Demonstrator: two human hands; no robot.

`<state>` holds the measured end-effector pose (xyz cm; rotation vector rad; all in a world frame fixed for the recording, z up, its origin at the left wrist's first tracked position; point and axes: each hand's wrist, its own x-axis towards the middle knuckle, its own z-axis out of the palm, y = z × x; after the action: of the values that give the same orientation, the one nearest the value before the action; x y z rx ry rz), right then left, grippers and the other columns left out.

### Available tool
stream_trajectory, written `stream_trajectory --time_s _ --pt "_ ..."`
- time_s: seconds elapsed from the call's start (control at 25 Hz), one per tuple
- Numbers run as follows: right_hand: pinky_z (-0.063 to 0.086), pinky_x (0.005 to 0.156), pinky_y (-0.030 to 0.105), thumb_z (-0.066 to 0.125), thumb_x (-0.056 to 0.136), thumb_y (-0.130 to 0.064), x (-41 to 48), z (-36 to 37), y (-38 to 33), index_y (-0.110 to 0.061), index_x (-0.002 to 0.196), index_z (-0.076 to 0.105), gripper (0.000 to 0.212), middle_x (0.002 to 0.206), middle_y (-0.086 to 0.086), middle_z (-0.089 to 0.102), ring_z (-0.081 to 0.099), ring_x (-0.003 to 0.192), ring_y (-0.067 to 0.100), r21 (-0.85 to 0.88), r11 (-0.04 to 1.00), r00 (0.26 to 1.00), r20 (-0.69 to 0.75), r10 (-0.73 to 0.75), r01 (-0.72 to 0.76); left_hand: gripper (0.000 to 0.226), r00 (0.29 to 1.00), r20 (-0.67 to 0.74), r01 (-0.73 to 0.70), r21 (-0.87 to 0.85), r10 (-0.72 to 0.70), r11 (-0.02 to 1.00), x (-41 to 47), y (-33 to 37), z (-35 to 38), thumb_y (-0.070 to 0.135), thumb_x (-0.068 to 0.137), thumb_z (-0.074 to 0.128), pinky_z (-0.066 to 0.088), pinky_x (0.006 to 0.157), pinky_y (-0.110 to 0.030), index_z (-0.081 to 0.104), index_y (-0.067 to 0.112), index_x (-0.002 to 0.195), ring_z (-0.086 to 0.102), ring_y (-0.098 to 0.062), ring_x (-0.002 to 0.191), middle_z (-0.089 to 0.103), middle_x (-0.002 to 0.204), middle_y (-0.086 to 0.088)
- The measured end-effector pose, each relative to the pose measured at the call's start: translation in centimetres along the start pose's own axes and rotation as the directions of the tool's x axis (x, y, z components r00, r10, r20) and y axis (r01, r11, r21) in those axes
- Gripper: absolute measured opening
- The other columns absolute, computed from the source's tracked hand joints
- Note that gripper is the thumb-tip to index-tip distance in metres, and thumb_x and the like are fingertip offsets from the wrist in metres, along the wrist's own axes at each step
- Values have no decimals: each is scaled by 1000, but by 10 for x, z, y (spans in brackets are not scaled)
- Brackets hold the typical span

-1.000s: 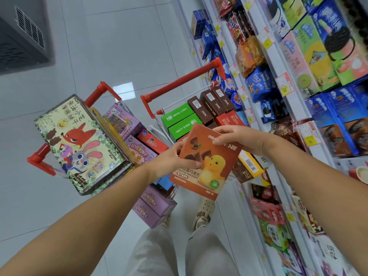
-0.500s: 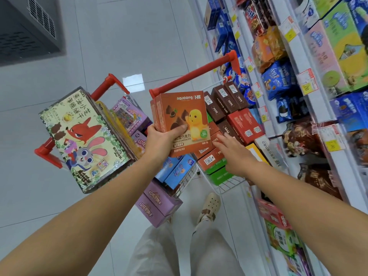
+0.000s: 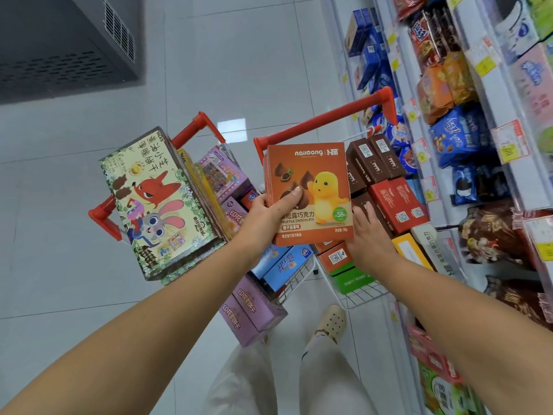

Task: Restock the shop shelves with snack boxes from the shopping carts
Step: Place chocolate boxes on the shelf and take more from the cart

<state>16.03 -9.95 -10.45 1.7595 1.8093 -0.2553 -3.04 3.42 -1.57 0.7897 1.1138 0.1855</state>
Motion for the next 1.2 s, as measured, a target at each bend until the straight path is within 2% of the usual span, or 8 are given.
stream_trajectory --time_s 0.2,0.36,0.48,0.6,0.68,0.8,0.92,1.2 --pt "1 118 58 62 81 -35 -5 6 1 -17 148 27 78 146 9 33 24 137 32 59 996 998 -40 -57 60 95 999 35 -34 -19 34 999 -1 1 2 58 63 84 53 95 -57 46 11 136 70 -35 104 71 117 -15" --pt "31 113 53 79 57 -40 -48 -23 25 -10 124 52 78 117 7 54 51 113 29 326 941 970 -242 -7 88 78 996 10 -89 -9 89 996 -19 20 9 48 69 80 60 74 -37 49 12 130 74 -27 91 73 110 -12" --pt "39 103 40 77 55 -38 -94 -70 46 -13 130 45 85 122 2 44 41 113 22 636 772 964 -218 149 24 69 987 71 -144 34 142 989 -35 51 14 50 71 76 56 60 -29 53 8 121 73 -25 84 74 106 -12" --pt "42 89 31 81 59 -35 -139 -118 68 -21 130 37 85 115 -6 31 36 109 13 857 501 940 -67 336 -118 48 965 164 -209 8 204 978 -57 99 26 51 80 66 57 79 -37 66 15 113 71 -28 92 73 107 -11" --pt "49 83 30 84 65 -31 -167 -146 85 -25 129 35 82 116 -4 29 42 110 14 944 264 891 61 449 -198 44 948 204 -249 -2 244 969 -76 130 36 46 88 60 54 84 -36 67 15 119 72 -24 92 75 107 -9" --pt "52 68 21 85 70 -27 -213 -180 108 -24 124 41 70 121 0 34 52 104 13 979 -35 784 183 593 -202 28 887 358 -309 -10 291 951 -105 171 54 38 95 51 56 65 -26 65 20 111 73 -15 79 77 95 0" --pt "54 70 26 86 52 -45 -265 -208 124 -25 134 43 94 129 1 44 65 98 16 964 -244 690 249 680 -107 29 823 483 -333 -14 298 943 -132 200 82 36 92 51 59 60 -27 63 16 109 74 -17 70 77 87 -5" --pt "56 77 32 82 45 -44 -388 -272 128 -30 122 51 84 116 1 62 69 91 16 979 -198 415 160 895 48 21 675 656 -435 -14 337 900 -179 241 152 36 91 56 58 55 -26 65 18 97 73 -17 66 76 86 -8"
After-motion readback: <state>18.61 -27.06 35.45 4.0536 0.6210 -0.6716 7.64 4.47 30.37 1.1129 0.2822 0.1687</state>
